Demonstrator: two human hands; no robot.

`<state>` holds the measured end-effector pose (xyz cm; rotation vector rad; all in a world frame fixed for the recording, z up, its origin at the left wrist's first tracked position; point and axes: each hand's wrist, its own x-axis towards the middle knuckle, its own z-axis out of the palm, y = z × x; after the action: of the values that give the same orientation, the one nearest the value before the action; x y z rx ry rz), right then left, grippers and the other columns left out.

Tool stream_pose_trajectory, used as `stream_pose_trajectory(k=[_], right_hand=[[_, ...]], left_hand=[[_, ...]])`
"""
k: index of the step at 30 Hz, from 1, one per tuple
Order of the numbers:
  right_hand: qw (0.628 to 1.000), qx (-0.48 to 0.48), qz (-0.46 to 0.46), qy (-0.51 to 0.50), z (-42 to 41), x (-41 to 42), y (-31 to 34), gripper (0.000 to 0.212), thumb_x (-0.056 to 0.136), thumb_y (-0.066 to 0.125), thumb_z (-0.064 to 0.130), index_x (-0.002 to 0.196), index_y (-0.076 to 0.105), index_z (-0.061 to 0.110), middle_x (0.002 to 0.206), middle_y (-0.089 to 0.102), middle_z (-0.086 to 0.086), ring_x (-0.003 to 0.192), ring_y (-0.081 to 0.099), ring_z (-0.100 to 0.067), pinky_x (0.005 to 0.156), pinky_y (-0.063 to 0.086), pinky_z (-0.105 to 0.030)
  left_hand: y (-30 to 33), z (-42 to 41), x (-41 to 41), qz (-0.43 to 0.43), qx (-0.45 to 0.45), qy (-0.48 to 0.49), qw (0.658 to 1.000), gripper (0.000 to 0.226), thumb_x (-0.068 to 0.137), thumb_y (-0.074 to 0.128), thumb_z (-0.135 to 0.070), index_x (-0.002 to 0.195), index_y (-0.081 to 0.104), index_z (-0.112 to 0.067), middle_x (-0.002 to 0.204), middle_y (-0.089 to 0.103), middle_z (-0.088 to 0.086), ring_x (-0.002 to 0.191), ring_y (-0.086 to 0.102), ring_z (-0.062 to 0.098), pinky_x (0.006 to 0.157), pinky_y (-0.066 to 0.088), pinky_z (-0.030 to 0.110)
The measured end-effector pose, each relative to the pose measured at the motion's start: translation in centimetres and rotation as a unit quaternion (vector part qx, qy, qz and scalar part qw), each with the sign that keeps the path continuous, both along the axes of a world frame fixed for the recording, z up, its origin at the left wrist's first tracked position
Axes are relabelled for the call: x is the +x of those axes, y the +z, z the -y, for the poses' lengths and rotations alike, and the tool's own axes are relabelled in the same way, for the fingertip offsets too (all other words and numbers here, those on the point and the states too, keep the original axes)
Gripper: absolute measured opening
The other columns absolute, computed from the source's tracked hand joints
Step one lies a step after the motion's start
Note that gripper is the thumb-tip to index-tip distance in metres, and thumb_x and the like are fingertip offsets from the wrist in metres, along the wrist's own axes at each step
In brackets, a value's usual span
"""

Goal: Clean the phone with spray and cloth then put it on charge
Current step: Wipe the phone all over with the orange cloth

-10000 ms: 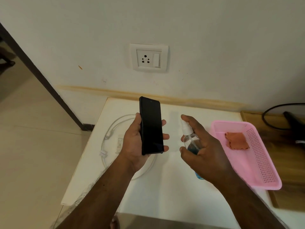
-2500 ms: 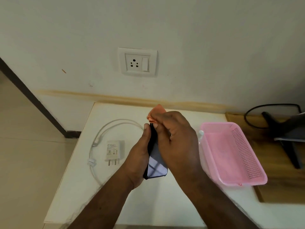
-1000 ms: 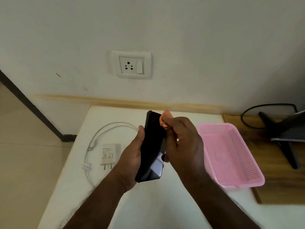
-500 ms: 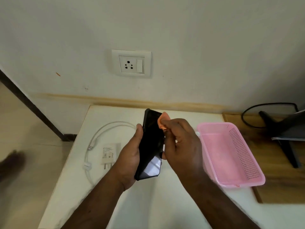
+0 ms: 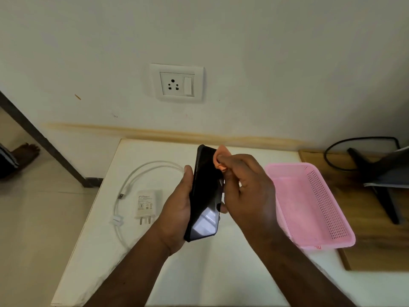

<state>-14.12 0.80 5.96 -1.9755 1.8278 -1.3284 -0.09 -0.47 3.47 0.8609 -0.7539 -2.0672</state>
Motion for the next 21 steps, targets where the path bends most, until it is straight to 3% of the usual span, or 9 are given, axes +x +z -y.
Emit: stream_pose_trajectory(k=[2,5,9,13,18,21], right_hand=[[1.0,0.01,-0.002,0.006,-0.3,0.2,-0.4,0.029,0.093,0.055,0.006,0.117,0.071,0.011,0.108,0.067,-0.001,0.092,0.067,-0.02,0.071,0.06,-0.038],[0.998,0.001,-0.058,0.015,-1.1,1.5,-0.5,0.028,0.096,0.054,0.017,0.115,0.072,0.008,0.112,0.071,-0.005,0.101,0.067,-0.02,0.087,0.058,-0.03],[0.992,-0.082,-0.087,0.037,-1.6,3.9,0.6,0.051,0.105,0.033,0.033,0.108,0.075,0.004,0.11,0.073,-0.008,0.102,0.063,-0.014,0.09,0.055,-0.028],[0.996,-0.072,-0.05,0.03,-0.6,2.1,1.0,0.033,0.095,0.048,0.016,0.116,0.073,0.01,0.116,0.07,-0.003,0.106,0.065,-0.017,0.09,0.054,-0.027],[0.999,-0.032,-0.039,-0.018,-0.2,0.1,-0.2,0.031,0.09,0.054,0.003,0.113,0.073,0.01,0.107,0.069,-0.001,0.096,0.066,-0.02,0.073,0.058,-0.034],[0.997,-0.036,-0.06,0.01,-1.0,1.8,-0.9,0.033,0.093,0.047,0.018,0.113,0.073,0.008,0.109,0.07,-0.004,0.1,0.065,-0.019,0.083,0.057,-0.031]], left_hand=[[0.1,0.3,0.5,-0.018,0.013,0.007,1.0,0.067,0.089,0.034,-0.068,0.107,0.078,-0.021,0.098,0.075,0.006,0.083,0.071,0.02,0.075,0.059,0.034],[0.4,0.5,0.9,-0.047,0.02,0.01,0.999,0.065,0.086,0.035,-0.068,0.112,0.076,-0.025,0.111,0.075,0.007,0.097,0.074,0.024,0.073,0.061,0.036],[0.8,0.2,0.7,-0.049,0.02,-0.002,0.999,0.06,0.087,0.035,-0.064,0.107,0.078,-0.027,0.108,0.076,0.009,0.098,0.074,0.023,0.069,0.061,0.035],[0.9,-0.3,0.1,-0.029,0.014,0.007,0.999,0.061,0.09,0.035,-0.059,0.12,0.072,-0.021,0.125,0.07,0.008,0.114,0.067,0.021,0.093,0.056,0.033],[0.8,-0.2,-0.1,-0.02,0.011,0.007,1.0,0.067,0.091,0.03,-0.061,0.111,0.076,-0.017,0.104,0.074,0.01,0.088,0.071,0.021,0.079,0.058,0.029],[1.0,0.3,0.4,-0.054,0.025,0.007,0.998,0.064,0.089,0.033,-0.06,0.108,0.078,-0.019,0.108,0.076,0.01,0.095,0.074,0.022,0.078,0.062,0.037]])
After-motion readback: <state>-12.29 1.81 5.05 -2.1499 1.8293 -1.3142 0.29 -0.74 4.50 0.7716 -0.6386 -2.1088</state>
